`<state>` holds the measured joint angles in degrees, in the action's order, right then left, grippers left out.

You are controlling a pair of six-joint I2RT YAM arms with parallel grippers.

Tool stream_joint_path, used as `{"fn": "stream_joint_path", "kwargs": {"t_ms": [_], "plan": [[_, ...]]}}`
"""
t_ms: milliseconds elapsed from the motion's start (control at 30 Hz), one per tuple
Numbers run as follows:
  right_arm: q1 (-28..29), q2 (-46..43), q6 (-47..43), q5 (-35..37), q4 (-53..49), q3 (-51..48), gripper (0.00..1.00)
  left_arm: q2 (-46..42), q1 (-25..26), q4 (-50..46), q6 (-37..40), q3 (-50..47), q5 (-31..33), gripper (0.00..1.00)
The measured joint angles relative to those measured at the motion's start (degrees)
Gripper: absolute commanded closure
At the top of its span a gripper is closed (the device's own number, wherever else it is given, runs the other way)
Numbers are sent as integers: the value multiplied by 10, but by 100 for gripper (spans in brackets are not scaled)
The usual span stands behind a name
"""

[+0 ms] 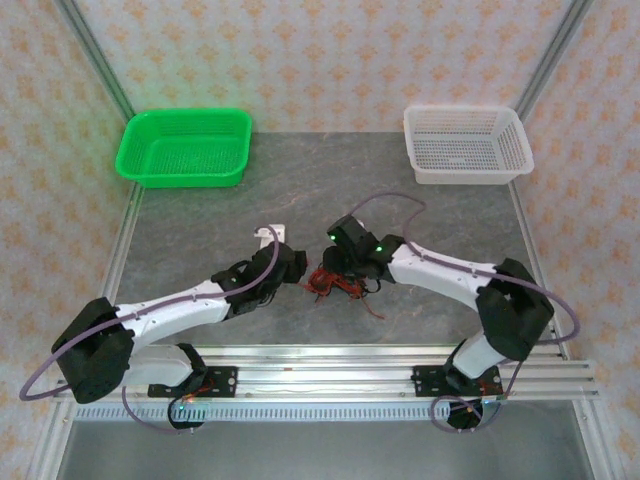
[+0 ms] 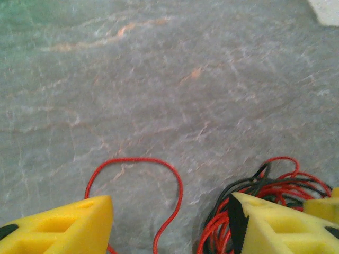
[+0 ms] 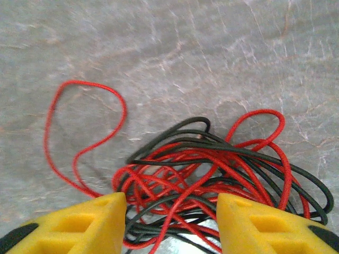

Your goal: Untangle the cables

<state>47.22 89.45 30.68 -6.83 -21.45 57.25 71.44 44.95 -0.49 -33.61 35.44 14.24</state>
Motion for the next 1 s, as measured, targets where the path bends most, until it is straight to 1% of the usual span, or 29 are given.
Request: {"fn": "stream_joint_path", "kwargs": {"t_ms": [133,233,333,467,500,633,800,900,1000], "plan": [[2,38,2,0,1,0,53,-4,0,-7,-15,-10,-3,40],[4,58,3,0,7,0,61,-15,0,-12,-18,-10,-2,40],[6,74,6,3,13,0,75,-25,0,-15,-20,-10,-3,40],[7,77,6,8,15,-3,97,-28,0,-16,-24,-10,-5,40],[7,77,5,10,14,-4,100,-28,0,-16,-24,-11,-6,40],[7,66,-2,16,10,-8,100,-27,0,-14,-26,-16,-31,40],[7,19,-35,5,2,-8,100,-14,2,-3,-29,-23,-62,40],[1,-18,-57,-25,7,-16,100,9,7,10,-35,-23,-76,40],[-18,-53,-70,-64,16,-40,100,25,8,21,-40,-23,-83,40]]}}
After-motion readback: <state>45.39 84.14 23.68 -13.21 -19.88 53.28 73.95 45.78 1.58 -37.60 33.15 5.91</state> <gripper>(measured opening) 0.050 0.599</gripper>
